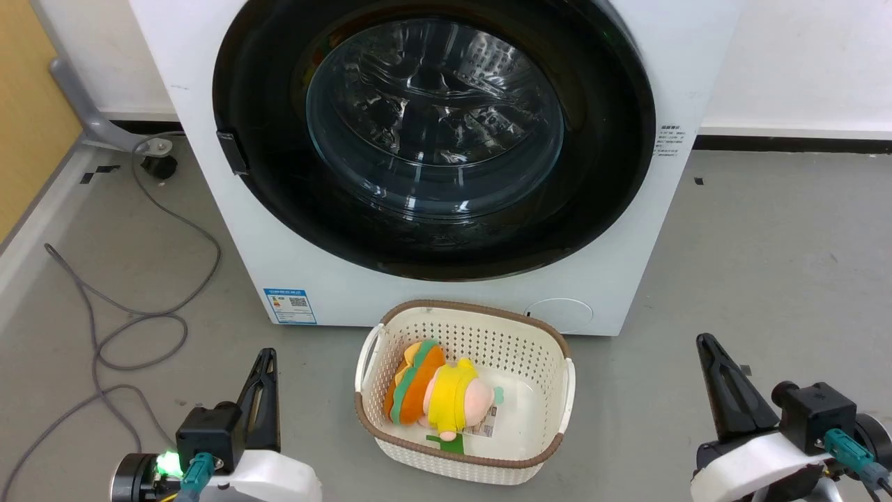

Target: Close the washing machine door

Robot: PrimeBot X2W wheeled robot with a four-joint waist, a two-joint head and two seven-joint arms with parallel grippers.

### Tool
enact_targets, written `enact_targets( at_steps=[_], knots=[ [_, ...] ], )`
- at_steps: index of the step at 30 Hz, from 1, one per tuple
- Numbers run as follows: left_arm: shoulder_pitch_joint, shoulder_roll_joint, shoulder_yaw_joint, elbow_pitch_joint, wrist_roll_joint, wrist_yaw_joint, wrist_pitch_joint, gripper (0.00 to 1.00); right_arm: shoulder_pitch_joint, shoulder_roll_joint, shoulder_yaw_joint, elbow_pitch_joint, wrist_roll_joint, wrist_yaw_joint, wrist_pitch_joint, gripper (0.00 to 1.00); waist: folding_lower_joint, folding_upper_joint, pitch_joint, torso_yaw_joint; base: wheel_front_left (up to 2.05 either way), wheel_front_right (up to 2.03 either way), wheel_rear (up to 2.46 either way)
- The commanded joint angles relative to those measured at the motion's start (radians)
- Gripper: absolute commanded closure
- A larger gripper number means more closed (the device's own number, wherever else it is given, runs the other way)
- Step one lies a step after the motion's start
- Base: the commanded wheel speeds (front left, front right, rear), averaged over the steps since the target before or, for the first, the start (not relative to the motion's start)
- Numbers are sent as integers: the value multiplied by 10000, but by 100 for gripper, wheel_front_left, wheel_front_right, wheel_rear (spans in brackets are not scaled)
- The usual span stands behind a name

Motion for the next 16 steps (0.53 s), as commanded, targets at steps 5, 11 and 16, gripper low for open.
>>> enact_targets(
  at_steps=[5, 11, 16],
  knots=[
    [-137, 5, 41, -69, 115, -47, 139, 100, 90, 31, 49, -122, -75, -6, 132, 100, 0, -1, -5, -12, 0, 0, 0],
    [-151, 6, 56, -97, 134, -70, 262, 100, 97, 34, 85, -183, -118, -6, 256, 100, 0, -1, -10, -26, 0, 0, 0],
    [-162, 6, 69, -121, 149, -89, 364, 100, 103, 36, 116, -234, -155, -7, 359, 100, 0, -1, -15, -37, 0, 0, 0]
  ],
)
